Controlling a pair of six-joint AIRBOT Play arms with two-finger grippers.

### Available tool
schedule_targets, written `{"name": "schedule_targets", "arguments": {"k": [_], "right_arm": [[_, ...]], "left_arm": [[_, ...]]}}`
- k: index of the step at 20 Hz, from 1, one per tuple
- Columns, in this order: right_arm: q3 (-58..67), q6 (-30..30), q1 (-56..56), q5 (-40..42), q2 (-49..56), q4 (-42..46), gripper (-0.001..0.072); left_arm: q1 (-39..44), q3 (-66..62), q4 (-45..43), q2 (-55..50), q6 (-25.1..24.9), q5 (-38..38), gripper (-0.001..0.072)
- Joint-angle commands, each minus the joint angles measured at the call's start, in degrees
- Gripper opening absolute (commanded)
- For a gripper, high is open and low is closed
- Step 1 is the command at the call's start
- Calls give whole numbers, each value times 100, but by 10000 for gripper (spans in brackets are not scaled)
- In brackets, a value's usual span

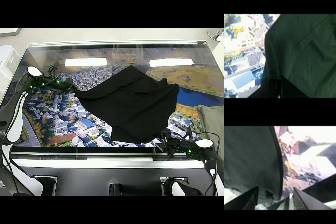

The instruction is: Fold the clothes and pants, and hang the long-sleeved shirts on hangers.

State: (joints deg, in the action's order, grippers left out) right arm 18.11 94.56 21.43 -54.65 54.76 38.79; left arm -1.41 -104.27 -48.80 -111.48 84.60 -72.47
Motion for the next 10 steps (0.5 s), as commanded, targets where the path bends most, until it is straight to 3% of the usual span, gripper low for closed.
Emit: {"name": "schedule_targets", "arguments": {"k": [1,4,8,9,10], "right_arm": [[-4,-96,2,184,138,-153,478],[-7,-22,-409,457,151,-151,478],[-7,564,-1198,1187,184,-157,478],[-4,619,-1281,1318,184,-157,445],[-7,627,-1353,1414,186,-155,364]], "left_arm": [[0,-2,-4,2,0,7,17],[0,-2,-4,2,0,9,17],[0,-2,-4,2,0,4,17],[0,-2,-4,2,0,4,17],[0,-2,-4,2,0,4,17]]}}
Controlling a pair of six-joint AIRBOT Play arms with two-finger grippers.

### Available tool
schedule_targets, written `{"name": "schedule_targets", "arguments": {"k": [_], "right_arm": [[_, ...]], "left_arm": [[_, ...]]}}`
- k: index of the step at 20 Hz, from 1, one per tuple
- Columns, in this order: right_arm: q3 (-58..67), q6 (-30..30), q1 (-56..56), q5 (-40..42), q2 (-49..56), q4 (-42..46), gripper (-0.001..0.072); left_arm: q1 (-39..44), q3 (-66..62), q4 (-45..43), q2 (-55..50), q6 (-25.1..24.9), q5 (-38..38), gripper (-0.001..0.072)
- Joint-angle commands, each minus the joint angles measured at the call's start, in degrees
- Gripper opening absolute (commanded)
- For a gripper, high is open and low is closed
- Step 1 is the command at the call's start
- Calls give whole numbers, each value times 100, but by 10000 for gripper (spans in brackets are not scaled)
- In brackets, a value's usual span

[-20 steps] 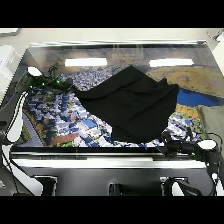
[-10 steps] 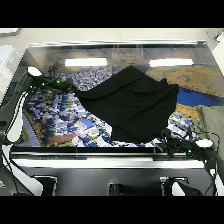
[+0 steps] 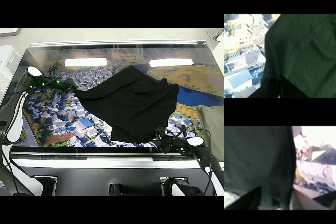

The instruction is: Fold the clothes and pants, and hang the long-sleeved shirts on hangers.

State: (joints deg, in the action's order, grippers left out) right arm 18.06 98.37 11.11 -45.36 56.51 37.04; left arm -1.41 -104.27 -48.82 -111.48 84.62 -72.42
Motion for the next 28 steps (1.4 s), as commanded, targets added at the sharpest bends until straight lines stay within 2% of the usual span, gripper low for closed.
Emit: {"name": "schedule_targets", "arguments": {"k": [1,2,5,10,13,16,18,20,23,26,28], "right_arm": [[-2,260,-391,549,11,26,342],[-7,260,-459,588,11,28,282],[-7,286,-647,807,9,103,35],[109,173,-649,769,-146,-46,34],[903,-70,-649,883,-461,160,31],[2527,417,-649,697,-81,1644,30],[3899,767,-634,258,527,2708,30],[5431,855,-560,-271,1224,3305,31],[7543,885,-275,-664,1845,3504,31],[9176,879,-90,-1108,1919,3499,31],[10201,713,-96,-1768,1884,3368,31]], "left_arm": [[0,-2,-2,2,-2,0,17],[0,-2,-2,2,-2,0,17],[0,-2,-4,2,-4,2,17],[-17,-4,2,7,-2,0,16],[-44,-223,131,11,-2,-11,16],[-44,-1023,149,11,114,-2,15],[-94,-1663,151,26,306,11,15],[-181,-1779,160,302,439,343,16],[-365,-1749,315,914,435,809,16],[-542,-1749,1078,1690,367,1488,16],[-605,-1749,1578,2299,229,1788,16]]}}
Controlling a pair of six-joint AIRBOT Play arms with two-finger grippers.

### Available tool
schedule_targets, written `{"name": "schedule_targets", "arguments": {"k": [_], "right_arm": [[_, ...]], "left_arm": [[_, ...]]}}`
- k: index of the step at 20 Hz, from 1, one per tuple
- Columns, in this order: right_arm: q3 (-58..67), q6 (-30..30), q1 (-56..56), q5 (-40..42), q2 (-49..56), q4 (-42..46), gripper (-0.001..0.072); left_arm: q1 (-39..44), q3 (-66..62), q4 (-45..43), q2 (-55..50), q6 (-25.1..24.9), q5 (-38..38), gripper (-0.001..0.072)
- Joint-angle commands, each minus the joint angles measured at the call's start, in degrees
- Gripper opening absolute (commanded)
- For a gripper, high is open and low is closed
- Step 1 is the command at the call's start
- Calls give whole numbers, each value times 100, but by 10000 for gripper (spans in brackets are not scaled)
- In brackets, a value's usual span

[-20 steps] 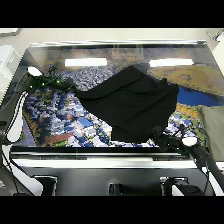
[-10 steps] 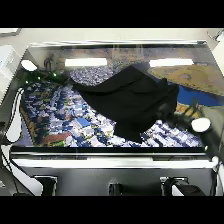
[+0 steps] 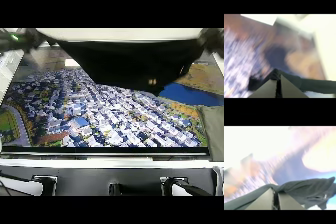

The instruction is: Fold the clothes and pants, and hang the long-sleeved shirts on hangers.

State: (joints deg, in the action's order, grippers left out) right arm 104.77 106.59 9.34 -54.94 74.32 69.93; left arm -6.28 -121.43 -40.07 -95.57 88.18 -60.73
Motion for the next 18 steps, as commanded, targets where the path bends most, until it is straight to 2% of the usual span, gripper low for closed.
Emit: {"name": "schedule_targets", "arguments": {"k": [1,3,6,8,10,11,13,15,18], "right_arm": [[1829,-142,74,-1014,-17,-55,31],[1888,-140,74,-1163,-619,-72,31],[1891,-136,74,-1569,-1705,-81,31],[1891,-109,74,-1751,-2343,-63,30],[1888,162,74,-1912,-2697,52,30],[1888,337,74,-1989,-2719,61,30],[1799,400,74,-1991,-2516,28,31],[1639,282,74,-1902,-2052,-170,31],[1233,116,68,-1875,-1056,-616,31]], "left_arm": [[-127,-33,767,1071,-129,643,16],[-131,-31,748,1860,-315,616,15],[-258,74,579,3167,-284,612,16],[-426,236,-227,4063,354,498,14],[-520,321,-1596,4704,1281,90,15],[-518,341,-2131,4863,1541,-109,14],[-518,348,-2468,4819,1578,-409,14],[-498,470,-2310,4457,1576,-555,14],[-332,855,-2144,3571,1220,-579,14]]}}
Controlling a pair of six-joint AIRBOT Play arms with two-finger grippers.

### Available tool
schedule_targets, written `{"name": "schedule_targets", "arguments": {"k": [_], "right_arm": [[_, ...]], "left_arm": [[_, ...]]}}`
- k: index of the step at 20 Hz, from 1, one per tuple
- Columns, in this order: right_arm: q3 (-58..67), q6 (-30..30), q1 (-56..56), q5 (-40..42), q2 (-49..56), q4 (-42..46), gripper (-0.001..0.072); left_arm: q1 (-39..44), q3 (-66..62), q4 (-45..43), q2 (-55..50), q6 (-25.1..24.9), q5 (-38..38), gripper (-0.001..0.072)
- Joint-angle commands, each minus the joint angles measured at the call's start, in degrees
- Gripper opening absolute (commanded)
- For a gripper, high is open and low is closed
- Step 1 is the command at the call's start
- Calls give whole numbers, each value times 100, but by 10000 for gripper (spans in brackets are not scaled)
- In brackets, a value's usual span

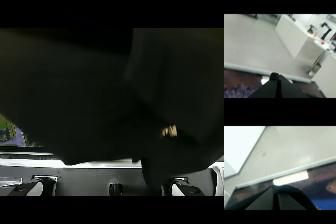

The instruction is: Fold the clothes and pants, and hang the long-sleeved shirts on hangers.

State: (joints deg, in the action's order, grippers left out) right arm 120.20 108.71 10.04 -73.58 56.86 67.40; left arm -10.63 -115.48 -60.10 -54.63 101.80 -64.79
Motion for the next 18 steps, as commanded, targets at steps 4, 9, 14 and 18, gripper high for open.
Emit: {"name": "schedule_targets", "arguments": {"k": [4,9,14,18], "right_arm": [[-1119,-367,-2,4,2291,-540,33],[-1436,-507,-118,490,4511,-575,33],[-1436,-780,-592,2253,5482,-907,34],[-1412,-706,-791,2916,5519,-909,381]], "left_arm": [[544,717,-291,-2433,-435,-142,14],[874,728,-546,-5097,-350,549,14],[981,673,81,-6245,-317,1305,15],[960,671,127,-6389,-317,1423,304]]}}
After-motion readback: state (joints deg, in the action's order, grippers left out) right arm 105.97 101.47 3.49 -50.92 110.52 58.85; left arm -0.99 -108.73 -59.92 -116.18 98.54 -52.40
